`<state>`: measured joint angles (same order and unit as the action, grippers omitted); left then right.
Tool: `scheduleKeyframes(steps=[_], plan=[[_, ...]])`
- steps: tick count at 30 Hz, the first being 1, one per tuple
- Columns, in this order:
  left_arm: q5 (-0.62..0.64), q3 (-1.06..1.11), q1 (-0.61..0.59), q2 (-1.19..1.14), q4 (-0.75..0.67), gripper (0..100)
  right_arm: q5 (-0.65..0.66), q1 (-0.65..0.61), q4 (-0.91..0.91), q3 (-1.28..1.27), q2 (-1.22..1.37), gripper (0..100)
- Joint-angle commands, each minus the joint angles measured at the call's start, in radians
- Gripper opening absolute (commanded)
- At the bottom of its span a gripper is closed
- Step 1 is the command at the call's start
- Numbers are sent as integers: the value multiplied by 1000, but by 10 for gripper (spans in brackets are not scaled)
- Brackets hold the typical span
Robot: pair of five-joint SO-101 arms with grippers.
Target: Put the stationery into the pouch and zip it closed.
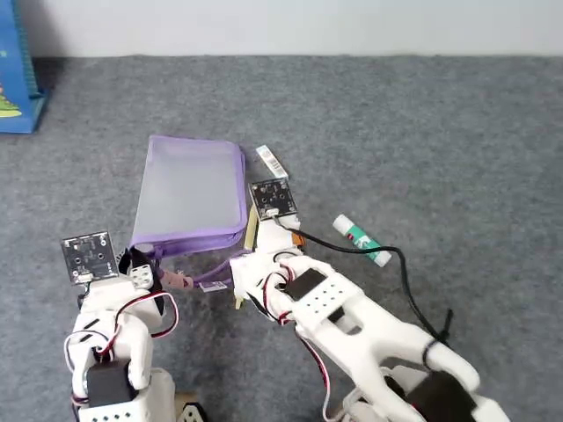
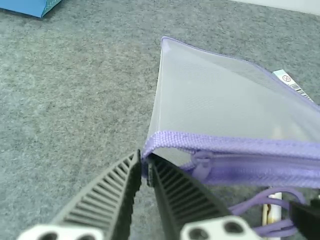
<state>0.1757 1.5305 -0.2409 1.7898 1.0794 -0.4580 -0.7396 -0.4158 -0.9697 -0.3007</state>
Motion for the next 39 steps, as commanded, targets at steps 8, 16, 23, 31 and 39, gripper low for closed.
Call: scheduleKeyframes(steps=[8,16,23,31,39], plan=[[6,-39,-8,3,0,12,11,15,8,180,252,87],[6,-41,-71,3,-2,12,74,105,-74,166,148,7],[6,-41,-68,3,-2,12,129,242,-214,164,-41,7],[6,-41,-68,3,-2,12,186,483,-285,164,-242,7],[6,-41,-66,3,-3,12,216,630,-366,164,-458,7]])
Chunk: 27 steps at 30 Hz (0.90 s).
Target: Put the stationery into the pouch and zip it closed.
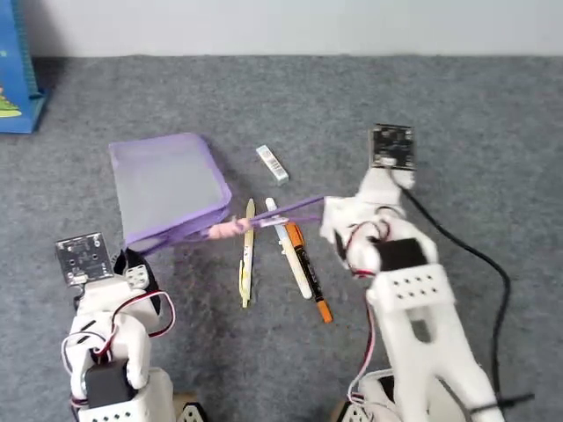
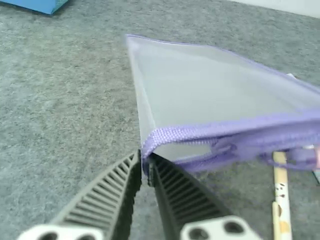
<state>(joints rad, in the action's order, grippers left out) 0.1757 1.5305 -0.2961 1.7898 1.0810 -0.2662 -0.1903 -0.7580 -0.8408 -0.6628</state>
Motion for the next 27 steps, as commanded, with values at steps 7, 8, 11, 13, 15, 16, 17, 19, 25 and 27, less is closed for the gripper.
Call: scheduleKeyframes(steps=[7,8,11,13,15,16,17,19,25,27], plan=[[6,-41,-11,3,-5,12,32,188,-70,35,-249,7],[6,-41,-11,3,-6,12,43,202,-70,29,-262,7],[6,-39,-11,3,-6,12,68,237,-65,18,-292,7],[6,-39,-11,3,-6,12,66,254,-67,17,-309,7],[6,-39,-11,3,-6,12,68,257,-68,15,-326,7],[6,-39,-11,3,-6,12,69,257,-70,14,-337,7],[6,-39,-11,3,-6,12,69,255,-70,14,-346,7],[6,-39,-11,3,-5,12,69,252,-77,14,-366,7],[6,-45,-9,3,-3,12,72,102,-162,20,-533,7],[6,-62,-9,3,-2,13,74,12,-183,20,-622,7]])
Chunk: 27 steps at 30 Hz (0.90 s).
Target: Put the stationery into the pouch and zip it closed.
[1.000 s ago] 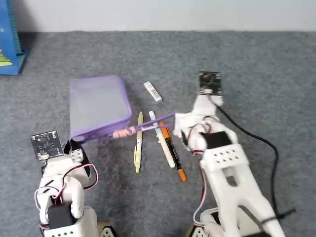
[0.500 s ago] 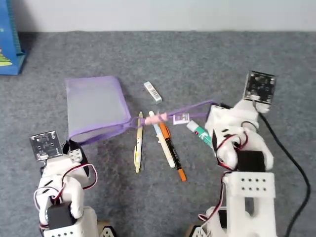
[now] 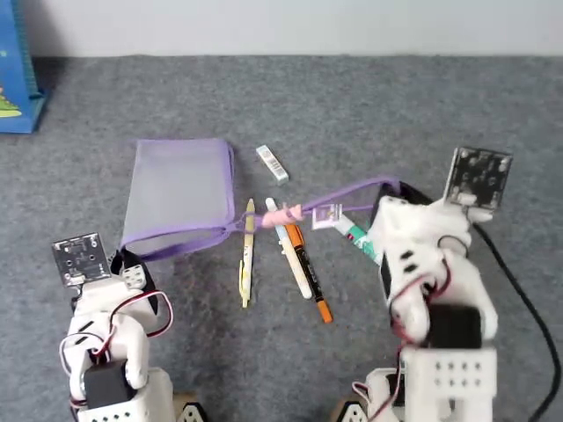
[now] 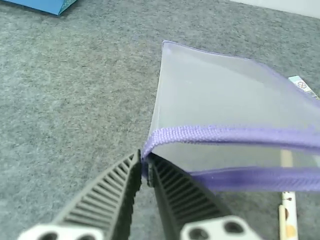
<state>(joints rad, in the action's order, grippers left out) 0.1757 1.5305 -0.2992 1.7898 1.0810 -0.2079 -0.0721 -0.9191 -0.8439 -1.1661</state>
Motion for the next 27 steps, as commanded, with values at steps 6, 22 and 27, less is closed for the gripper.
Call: scheduleKeyframes(steps=[6,22,27], plan=[[6,-67,-3,3,-8,14,40,-343,-84,23,-323,7],[5,-51,84,3,-20,317,37,-367,-185,198,-400,7],[5,12,86,3,-118,317,37,-367,-236,276,-400,7]])
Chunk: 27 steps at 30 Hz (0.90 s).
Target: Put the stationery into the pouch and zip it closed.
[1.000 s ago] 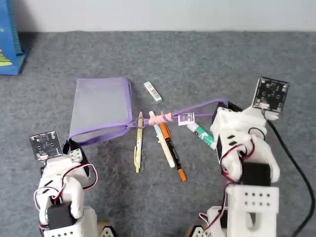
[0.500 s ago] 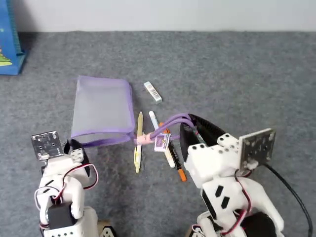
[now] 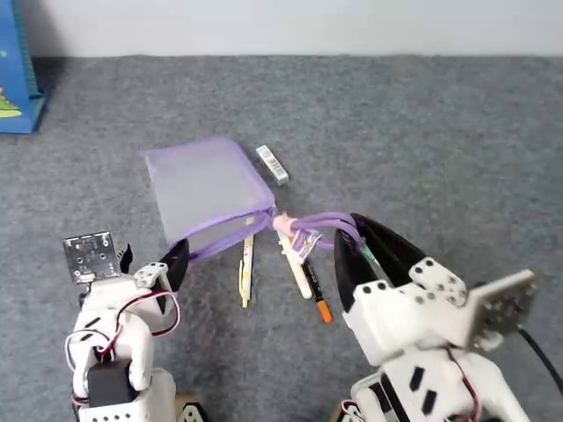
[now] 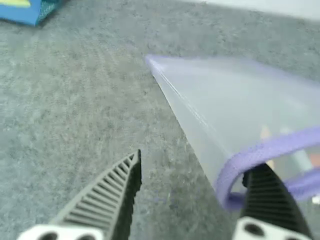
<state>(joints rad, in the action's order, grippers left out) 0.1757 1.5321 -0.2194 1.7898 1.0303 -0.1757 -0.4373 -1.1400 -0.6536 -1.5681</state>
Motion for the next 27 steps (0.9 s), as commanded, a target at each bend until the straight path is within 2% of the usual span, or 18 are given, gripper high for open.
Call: scheduleKeyframes(steps=[1,5,9,12,14,18,20,24,27], plan=[[5,28,8,3,-91,317,5,-2,-19,92,2,7],[-5,96,9,3,-161,317,3,-2,-27,95,2,7],[-117,125,43,3,-167,316,3,-5,-19,97,2,7],[-140,140,72,3,-167,306,3,-48,-22,97,2,7],[-140,136,64,3,-172,251,3,-71,-28,97,2,7],[-141,97,28,3,-166,55,5,-71,-41,97,2,11],[-141,81,6,3,-164,10,5,-71,-84,97,10,54],[-135,77,-18,3,-164,12,5,-70,-205,91,13,251],[-135,62,-28,3,-124,11,5,-70,-289,91,15,271]])
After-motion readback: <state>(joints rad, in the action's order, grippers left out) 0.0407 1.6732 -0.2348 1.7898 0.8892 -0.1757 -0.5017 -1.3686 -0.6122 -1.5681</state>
